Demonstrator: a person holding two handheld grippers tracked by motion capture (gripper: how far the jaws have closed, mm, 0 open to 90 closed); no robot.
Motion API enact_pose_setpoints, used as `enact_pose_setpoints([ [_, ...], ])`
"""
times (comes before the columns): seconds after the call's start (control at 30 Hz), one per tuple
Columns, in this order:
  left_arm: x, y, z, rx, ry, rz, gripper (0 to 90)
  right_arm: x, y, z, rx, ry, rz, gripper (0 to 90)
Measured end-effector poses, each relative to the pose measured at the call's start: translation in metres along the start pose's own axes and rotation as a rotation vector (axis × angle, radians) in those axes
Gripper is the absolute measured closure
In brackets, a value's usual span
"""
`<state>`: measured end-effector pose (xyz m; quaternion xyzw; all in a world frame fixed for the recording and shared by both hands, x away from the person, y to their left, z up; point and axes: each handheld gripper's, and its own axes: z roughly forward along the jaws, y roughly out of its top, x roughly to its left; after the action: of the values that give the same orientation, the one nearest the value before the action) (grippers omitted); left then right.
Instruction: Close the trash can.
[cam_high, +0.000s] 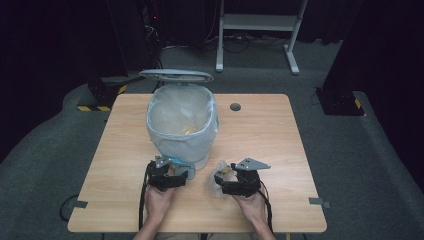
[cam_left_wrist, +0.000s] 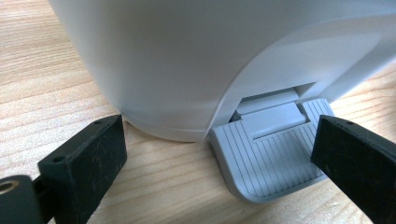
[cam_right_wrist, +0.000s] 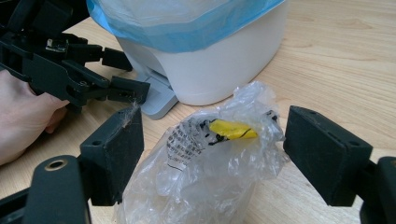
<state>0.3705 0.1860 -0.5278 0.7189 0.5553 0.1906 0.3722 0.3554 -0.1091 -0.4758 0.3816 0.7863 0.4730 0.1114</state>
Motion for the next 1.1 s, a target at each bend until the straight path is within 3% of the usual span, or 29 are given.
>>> enact_pose_setpoints([
  [0.5, 0.0, 0.0, 0.0, 0.0, -0.001, -0.001, 3.6, 0.0, -0.008, 0.019, 0.07, -0.019, 0.002, 20.8],
  [0.77, 0.0, 0.0, 0.0, 0.001, 0.001, 0.004, 3.6, 0.0, -0.015, 0.028, 0.131, -0.031, -0.042, 33.9],
  [1.1, 0.0, 0.0, 0.0, 0.001, 0.0, 0.002, 3.6, -0.006, -0.027, 0.032, 0.152, -0.069, -0.052, 48.9],
])
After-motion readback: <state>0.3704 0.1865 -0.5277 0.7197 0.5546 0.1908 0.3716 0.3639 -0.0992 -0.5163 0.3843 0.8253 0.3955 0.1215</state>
